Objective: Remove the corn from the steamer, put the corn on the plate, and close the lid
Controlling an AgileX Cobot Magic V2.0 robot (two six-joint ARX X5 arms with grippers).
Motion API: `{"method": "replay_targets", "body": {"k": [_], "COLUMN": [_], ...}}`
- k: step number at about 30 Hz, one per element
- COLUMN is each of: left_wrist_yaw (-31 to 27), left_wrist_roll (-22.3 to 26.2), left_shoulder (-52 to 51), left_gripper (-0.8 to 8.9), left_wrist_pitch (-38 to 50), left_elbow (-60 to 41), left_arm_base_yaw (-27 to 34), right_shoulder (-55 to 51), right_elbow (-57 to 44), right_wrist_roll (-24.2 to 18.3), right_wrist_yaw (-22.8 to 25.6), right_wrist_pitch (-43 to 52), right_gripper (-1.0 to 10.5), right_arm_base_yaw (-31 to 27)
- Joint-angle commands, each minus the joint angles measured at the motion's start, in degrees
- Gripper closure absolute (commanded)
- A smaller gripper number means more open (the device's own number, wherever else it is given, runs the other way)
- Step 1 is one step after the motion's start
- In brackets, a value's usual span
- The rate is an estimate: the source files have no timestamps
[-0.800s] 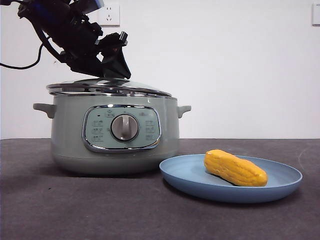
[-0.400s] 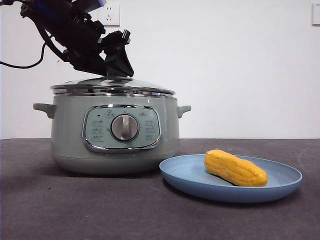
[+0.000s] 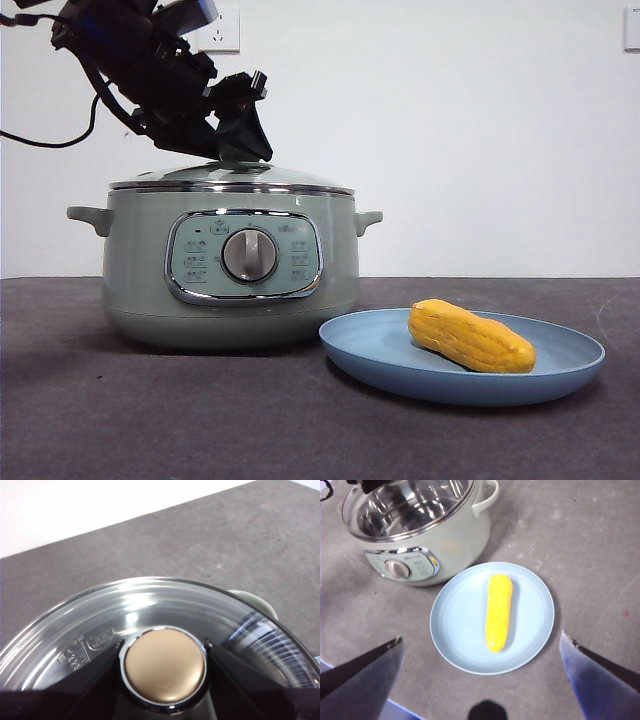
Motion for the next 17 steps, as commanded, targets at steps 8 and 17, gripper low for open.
{"method": "replay_targets", "body": {"k": [8, 17], "left_wrist_yaw": [0.52, 0.50], "left_wrist_roll": [0.46, 0.46], "left_shoulder": [0.83, 0.83], "left_gripper": [8.22, 8.22], "left_wrist_pitch": [-1.03, -8.63], "left_elbow": [0.48, 0.48], "left_arm_base_yaw": [-0.37, -0.37], "right_shoulder": [-0.13, -0.13], "right_elbow": [-0.28, -0.28], "right_wrist_roll": [0.57, 0.55], "right_wrist_yaw": [-0.02, -0.02], "right_wrist_pitch": [-1.16, -1.16], "right_gripper": [3.5, 3.5], "right_arm_base_yaw": [0.13, 0.13]}}
